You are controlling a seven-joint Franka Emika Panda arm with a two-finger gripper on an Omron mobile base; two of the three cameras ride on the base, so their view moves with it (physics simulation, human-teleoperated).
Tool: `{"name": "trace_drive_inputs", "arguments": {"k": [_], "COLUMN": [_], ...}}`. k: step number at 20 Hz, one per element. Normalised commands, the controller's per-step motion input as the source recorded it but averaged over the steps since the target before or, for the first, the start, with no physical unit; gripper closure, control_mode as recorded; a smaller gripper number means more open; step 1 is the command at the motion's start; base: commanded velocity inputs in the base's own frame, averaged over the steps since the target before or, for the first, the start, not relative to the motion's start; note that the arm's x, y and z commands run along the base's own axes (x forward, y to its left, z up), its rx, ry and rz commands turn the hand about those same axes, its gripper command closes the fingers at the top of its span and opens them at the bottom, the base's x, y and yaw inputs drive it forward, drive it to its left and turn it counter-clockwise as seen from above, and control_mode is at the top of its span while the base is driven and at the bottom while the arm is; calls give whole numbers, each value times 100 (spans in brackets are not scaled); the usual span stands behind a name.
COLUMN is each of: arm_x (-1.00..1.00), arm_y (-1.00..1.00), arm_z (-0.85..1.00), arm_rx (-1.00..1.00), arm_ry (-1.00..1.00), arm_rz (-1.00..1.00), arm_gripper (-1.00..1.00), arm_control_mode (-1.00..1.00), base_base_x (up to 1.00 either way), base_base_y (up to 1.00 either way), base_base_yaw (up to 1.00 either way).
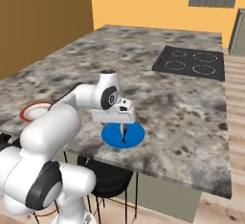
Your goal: Transport the fish and lime to the fridge. Place the fish on the rack containing meat and place the lime on the rack containing the vegetable, ensuring meats and vegetables are on different racks.
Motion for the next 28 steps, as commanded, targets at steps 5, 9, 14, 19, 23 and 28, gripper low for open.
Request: {"name": "trace_drive_inputs", "arguments": {"k": [5, 9, 14, 19, 23, 28], "arm_x": [5, 23, 41, 42, 44, 42], "arm_y": [0, 0, 8, 0, 0, 0], "arm_z": [-20, -18, -28, -27, -23, -31], "arm_rx": [1, 0, 0, 0, 0, 0], "arm_ry": [-21, -6, 0, 0, 0, 0], "arm_rz": [0, 0, 0, 0, 0, 0], "arm_gripper": [-100, -100, -100, -100, -100, -100], "arm_control_mode": [-100, -100, -100, -100, -100, -100], "base_base_x": [0, 0, 0, 0, 0, 0], "base_base_y": [0, 0, 0, 0, 0, 0], "base_base_yaw": [0, 0, 0, 0, 0, 0]}}
